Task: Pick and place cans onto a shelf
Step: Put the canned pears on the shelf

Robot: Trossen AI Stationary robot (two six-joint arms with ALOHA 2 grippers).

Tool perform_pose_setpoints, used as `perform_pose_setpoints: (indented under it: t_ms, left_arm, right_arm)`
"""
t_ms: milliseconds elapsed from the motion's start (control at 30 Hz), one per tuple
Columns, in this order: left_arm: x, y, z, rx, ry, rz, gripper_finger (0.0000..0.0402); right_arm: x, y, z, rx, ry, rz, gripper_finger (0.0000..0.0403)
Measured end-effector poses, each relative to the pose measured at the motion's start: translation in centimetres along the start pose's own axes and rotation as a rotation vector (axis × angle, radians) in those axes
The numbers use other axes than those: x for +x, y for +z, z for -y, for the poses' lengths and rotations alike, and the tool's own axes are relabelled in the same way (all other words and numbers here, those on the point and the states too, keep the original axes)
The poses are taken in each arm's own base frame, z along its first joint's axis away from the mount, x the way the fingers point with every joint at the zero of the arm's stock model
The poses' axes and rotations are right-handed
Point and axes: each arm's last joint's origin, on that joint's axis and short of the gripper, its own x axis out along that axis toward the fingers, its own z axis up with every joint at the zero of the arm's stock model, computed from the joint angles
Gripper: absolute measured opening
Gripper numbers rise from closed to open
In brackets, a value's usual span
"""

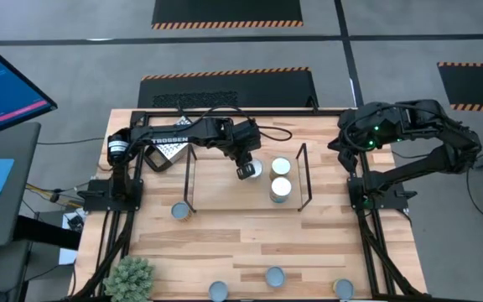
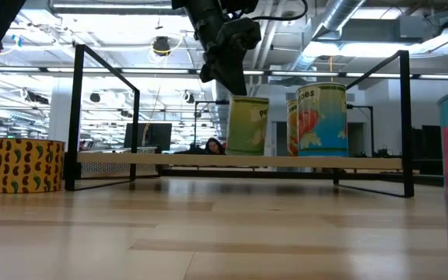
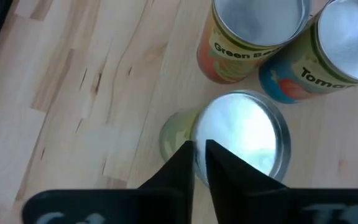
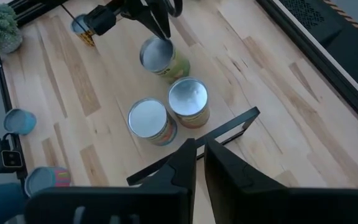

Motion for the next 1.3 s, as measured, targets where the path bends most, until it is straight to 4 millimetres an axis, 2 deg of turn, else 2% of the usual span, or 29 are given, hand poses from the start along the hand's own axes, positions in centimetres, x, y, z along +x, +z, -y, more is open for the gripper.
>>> perform_pose_setpoints:
  t_ms: [267,400,533,667,800,967,1100,1300]
  left_arm:
    - [-0.2,0.2,-0.4,-0.012,0.066,0.02,0.0084]
    - [-1.7,1.0,-0.4,-0.029,0.068,0.045,0.0091]
    - [-3.6,0.4,0.1,-0.004,0.091,-0.063,0.009]
    - [-3.9,-1.4,0.5,0.046,0.137,-0.243,0.0082]
    - [-2.5,-2.5,1.2,0.113,0.135,-0.306,0.0071]
    - [-0.9,-2.5,1.5,0.126,0.134,-0.235,0.0064]
    - [-0.5,-1.9,1.6,0.125,0.124,-0.156,0.0063]
    - [-0.4,-1.6,1.8,0.126,0.112,-0.128,0.0063]
  right_arm:
    - [0.0,0.0,0.0,0.0,0.0,0.001,0.0059]
    - [0.0,0.0,0.0,0.0,0.0,0.001,0.0059]
    - [0.0,0.0,0.0,0.0,0.0,0.001,0.0059]
    - [0.0,0.0,0.0,0.0,0.0,0.0,0.0059]
    - [0.0,0.0,0.0,-0.001,-0.002,-0.004,0.0059]
    - [0.0,0.0,0.0,-0.001,-0.002,-0.005,0.0059]
    - [0.0,0.0,0.0,-0.001,-0.002,-0.005,0.0059]
    - [0.0,-0.1,0.0,-0.001,0.001,-0.006,0.0059]
